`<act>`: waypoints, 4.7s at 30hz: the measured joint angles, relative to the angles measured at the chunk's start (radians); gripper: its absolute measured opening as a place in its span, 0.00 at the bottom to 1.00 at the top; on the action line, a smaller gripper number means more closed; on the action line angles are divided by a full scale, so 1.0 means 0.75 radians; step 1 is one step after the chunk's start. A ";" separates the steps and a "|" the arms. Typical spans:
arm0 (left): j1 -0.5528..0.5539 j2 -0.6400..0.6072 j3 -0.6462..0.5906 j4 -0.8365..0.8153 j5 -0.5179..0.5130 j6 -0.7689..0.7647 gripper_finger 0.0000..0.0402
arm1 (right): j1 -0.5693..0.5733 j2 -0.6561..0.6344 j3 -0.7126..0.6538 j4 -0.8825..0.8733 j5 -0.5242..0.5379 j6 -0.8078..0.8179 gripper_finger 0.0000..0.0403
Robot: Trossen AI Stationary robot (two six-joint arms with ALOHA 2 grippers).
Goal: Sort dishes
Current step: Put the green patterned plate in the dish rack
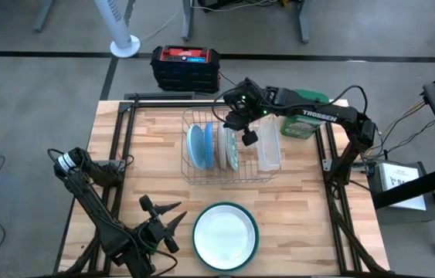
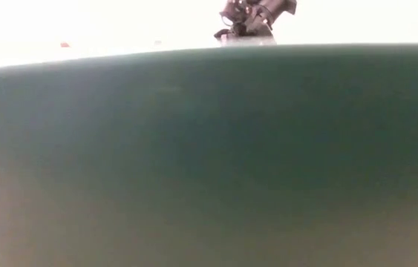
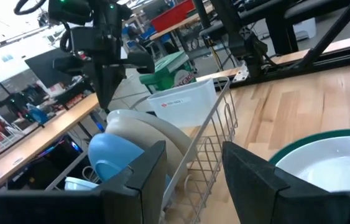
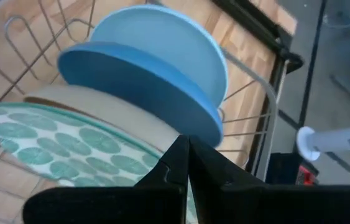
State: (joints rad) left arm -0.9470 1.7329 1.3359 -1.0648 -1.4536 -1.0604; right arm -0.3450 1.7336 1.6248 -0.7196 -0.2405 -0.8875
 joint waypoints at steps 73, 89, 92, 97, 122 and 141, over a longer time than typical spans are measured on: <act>0.002 -0.053 -0.024 -0.301 -0.082 0.024 0.36 | 0.066 -0.186 -0.123 -0.109 0.290 1.651 0.35; -0.086 -0.183 -0.148 -0.526 0.007 -0.191 0.36 | 0.257 -0.100 -0.124 0.001 0.740 1.939 0.57; -0.093 -0.200 -0.167 -0.525 -0.002 -0.210 0.36 | 0.262 -0.074 -0.124 -0.004 0.765 1.985 0.56; -0.099 -0.206 -0.177 -0.525 -0.040 -0.211 0.36 | 0.266 -0.047 -0.124 0.005 0.789 1.999 0.54; -0.116 -0.228 -0.265 -0.525 -0.042 -0.340 0.36 | 0.266 -0.017 -0.132 0.070 0.812 2.031 0.50; -0.124 -0.229 -0.265 -0.522 -0.040 -0.345 0.36 | 0.269 0.038 -0.133 0.108 0.811 2.055 0.31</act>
State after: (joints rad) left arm -1.0401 1.5612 1.1374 -1.4567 -1.4834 -1.3190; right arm -0.1434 1.7622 1.5253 -0.6383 0.3676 0.6541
